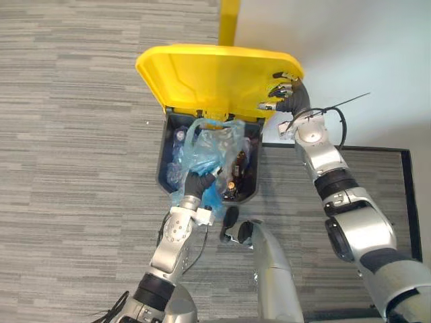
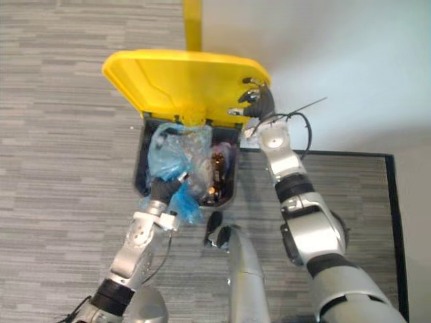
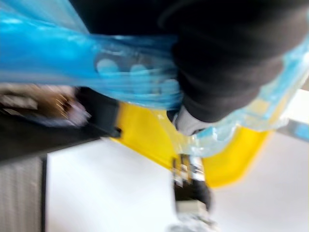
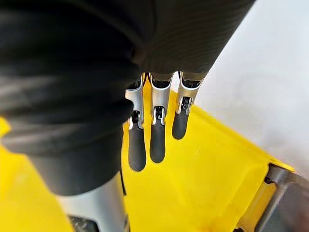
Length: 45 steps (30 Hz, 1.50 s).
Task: Gather rubbish on tea table into small bin, then transfer packed bag to large trash can.
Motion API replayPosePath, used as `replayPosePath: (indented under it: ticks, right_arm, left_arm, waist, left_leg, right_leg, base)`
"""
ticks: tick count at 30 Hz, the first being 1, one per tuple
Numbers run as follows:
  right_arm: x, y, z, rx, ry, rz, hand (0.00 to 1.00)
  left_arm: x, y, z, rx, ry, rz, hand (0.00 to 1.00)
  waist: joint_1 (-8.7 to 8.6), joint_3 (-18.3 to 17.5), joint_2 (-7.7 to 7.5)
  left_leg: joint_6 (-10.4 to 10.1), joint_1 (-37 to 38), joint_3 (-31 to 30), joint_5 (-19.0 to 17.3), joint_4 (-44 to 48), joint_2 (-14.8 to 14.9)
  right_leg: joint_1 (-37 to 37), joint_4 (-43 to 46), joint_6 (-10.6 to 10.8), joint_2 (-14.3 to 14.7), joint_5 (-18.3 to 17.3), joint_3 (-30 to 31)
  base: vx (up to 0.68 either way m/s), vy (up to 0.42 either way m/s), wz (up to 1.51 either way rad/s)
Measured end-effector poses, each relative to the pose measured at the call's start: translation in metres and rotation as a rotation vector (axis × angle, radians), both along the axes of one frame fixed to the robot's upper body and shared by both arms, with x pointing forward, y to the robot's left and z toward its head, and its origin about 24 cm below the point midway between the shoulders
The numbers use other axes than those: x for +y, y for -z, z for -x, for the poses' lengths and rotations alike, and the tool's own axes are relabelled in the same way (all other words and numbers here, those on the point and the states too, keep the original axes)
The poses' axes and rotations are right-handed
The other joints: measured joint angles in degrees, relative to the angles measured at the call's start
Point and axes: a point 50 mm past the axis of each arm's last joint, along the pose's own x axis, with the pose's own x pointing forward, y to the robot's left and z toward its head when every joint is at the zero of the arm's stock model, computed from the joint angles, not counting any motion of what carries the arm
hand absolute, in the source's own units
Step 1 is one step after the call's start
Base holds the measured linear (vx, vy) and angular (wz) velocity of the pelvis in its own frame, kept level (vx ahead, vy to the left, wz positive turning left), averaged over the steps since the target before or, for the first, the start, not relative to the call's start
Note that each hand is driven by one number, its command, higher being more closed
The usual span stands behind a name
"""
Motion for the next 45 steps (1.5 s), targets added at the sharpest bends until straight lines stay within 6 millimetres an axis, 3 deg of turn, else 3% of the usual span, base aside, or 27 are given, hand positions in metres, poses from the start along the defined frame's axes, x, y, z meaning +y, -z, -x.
replayPosePath:
  ticks: [5, 9, 15, 16, 21, 24, 29, 30, 33, 34, 37, 38, 41, 45]
  right_arm:
    - [-0.001, 0.004, 0.0, 0.011, 0.002, 0.001, 0.0]
    - [-0.003, 0.011, 0.001, 0.029, 0.007, 0.001, 0.0]
    - [-0.002, 0.012, 0.001, 0.031, 0.005, 0.0, 0.0]
    - [-0.002, 0.014, 0.002, 0.037, 0.005, -0.001, 0.0]
    - [0.002, 0.025, 0.003, 0.067, -0.002, -0.011, 0.0]
    - [0.005, 0.031, 0.002, 0.091, -0.002, -0.011, 0.0]
    - [0.009, 0.034, 0.002, 0.105, -0.011, 0.008, 0.0]
    - [0.009, 0.035, 0.002, 0.108, -0.008, 0.01, 0.0]
    - [0.009, 0.035, 0.002, 0.112, -0.008, 0.017, 0.0]
    - [0.01, 0.033, 0.002, 0.104, -0.004, 0.02, 0.0]
    - [0.012, 0.033, 0.002, 0.106, -0.01, 0.032, 0.0]
    - [0.013, 0.03, 0.001, 0.097, -0.011, 0.032, 0.0]
    - [0.017, 0.02, 0.0, 0.067, -0.019, 0.028, 0.0]
    - [0.023, 0.008, 0.002, 0.013, -0.044, 0.021, 0.0]
  left_arm:
    - [-0.014, -0.042, 0.004, -0.193, 0.047, 0.046, 1.0]
    - [-0.024, -0.053, 0.006, -0.243, 0.056, 0.039, 1.0]
    - [-0.03, -0.072, 0.003, -0.321, 0.054, 0.026, 1.0]
    - [-0.031, -0.073, 0.003, -0.329, 0.053, 0.022, 1.0]
    - [-0.03, -0.076, 0.002, -0.345, 0.028, 0.01, 1.0]
    - [-0.029, -0.067, -0.004, -0.308, 0.01, -0.018, 1.0]
    - [-0.018, -0.021, -0.029, -0.091, -0.061, -0.137, 1.0]
    - [-0.006, -0.003, -0.038, -0.006, -0.127, -0.181, 1.0]
    - [0.008, 0.017, -0.046, 0.085, -0.185, -0.241, 1.0]
    - [0.023, 0.033, -0.053, 0.154, -0.242, -0.329, 1.0]
    - [0.03, 0.037, -0.057, 0.19, -0.27, -0.346, 1.0]
    - [0.029, 0.034, -0.06, 0.181, -0.27, -0.347, 0.0]
    - [0.028, 0.031, -0.068, 0.177, -0.279, -0.386, 0.0]
    - [0.032, 0.042, -0.069, 0.234, -0.3, -0.452, 0.0]
  waist:
    - [0.16, -0.6, 0.98]
    - [0.1, -1.84, 2.76]
    - [0.21, -2.25, 2.82]
    - [0.19, -2.8, 2.77]
    - [0.34, -4.0, 2.76]
    - [0.47, -4.55, 2.66]
    - [0.31, -5.17, 2.65]
    - [0.27, -5.17, 2.65]
    - [0.12, -5.16, 2.64]
    - [0.09, -5.13, 2.49]
    - [0.04, -4.84, 2.02]
    - [-0.1, -4.54, 1.51]
    - [-0.16, -3.26, -0.62]
    - [-0.41, -2.47, -1.97]
  left_leg:
    - [-0.49, -0.3, -0.44, 0.63, -0.01, -0.09]
    - [-0.78, -0.67, -0.38, 2.24, -1.84, -0.3]
    - [-1.49, -0.06, -0.08, 4.26, -4.34, -0.38]
    - [-2.78, -0.03, 0.09, 5.67, -5.18, -0.34]
    - [-3.07, 0.94, 0.64, 7.02, -8.06, -0.44]
    - [-3.07, 0.88, 0.84, 7.3, -8.58, -0.48]
    - [-3.04, 0.8, 1.43, 8.57, -10.13, -0.17]
    - [-3.02, 0.64, 1.41, 9.04, -10.61, 0.15]
    - [-3.05, -0.35, 1.42, 9.52, -10.79, 0.17]
    - [-3.06, -2.11, 1.53, 9.52, -10.53, 0.01]
    - [-3.08, -2.72, 1.82, 9.5, -9.63, 0.11]
    - [-3.16, -3.18, 1.9, 9.44, -9.1, -0.03]
    - [-3.32, -4.99, 3.12, 8.4, -6.1, -0.22]
    - [-3.63, -6.86, 3.29, 7.25, -4.89, 0.02]
  right_leg:
    - [2.15, -4.13, 0.63, 0.18, 2.85, -0.38]
    - [2.73, -6.3, 1.01, 0.17, 3.99, -0.39]
    - [2.72, -7.36, 0.55, 0.17, 4.56, -0.62]
    - [2.72, -7.99, 0.53, 0.17, 4.81, -0.74]
    - [3.54, -9.6, 0.83, 0.29, 5.07, -1.21]
    - [3.72, -10.9, 1.53, 0.57, 5.6, -1.07]
    - [3.66, -12.75, 2.33, 1.11, 6.34, -1.28]
    - [3.49, -13.13, 2.34, 1.14, 6.35, -1.77]
    - [3.09, -13.71, 2.76, 1.07, 6.64, -1.95]
    - [1.39, -13.8, 3.09, 0.87, 6.86, -1.93]
    - [0.47, -13.32, 2.95, 0.86, 6.77, -2.05]
    - [0.17, -13.15, 2.95, 0.55, 6.77, -2.04]
    - [-0.88, -12.36, 2.96, -0.25, 6.75, -1.72]
    - [-2.84, -11.28, 2.64, -0.52, 6.43, -1.94]
  base:
    - [-0.07, 0.06, 0.05]
    - [-0.04, 0.057, 0.05]
    - [0.0, 0.002, 0.01]
    - [0.01, 0.012, 0.09]
    - [-0.01, 0.012, 0.04]
    - [-0.05, 0.025, -0.01]
    - [-0.04, 0.007, -0.01]
    - [-0.04, -0.015, 0.09]
    - [-0.05, -0.006, 0.05]
    - [-0.06, -0.002, 0.0]
    - [-0.02, -0.009, -0.03]
    - [-0.03, -0.012, 0.06]
    - [-0.07, -0.005, 0.0]
    - [-0.06, -0.014, -0.03]
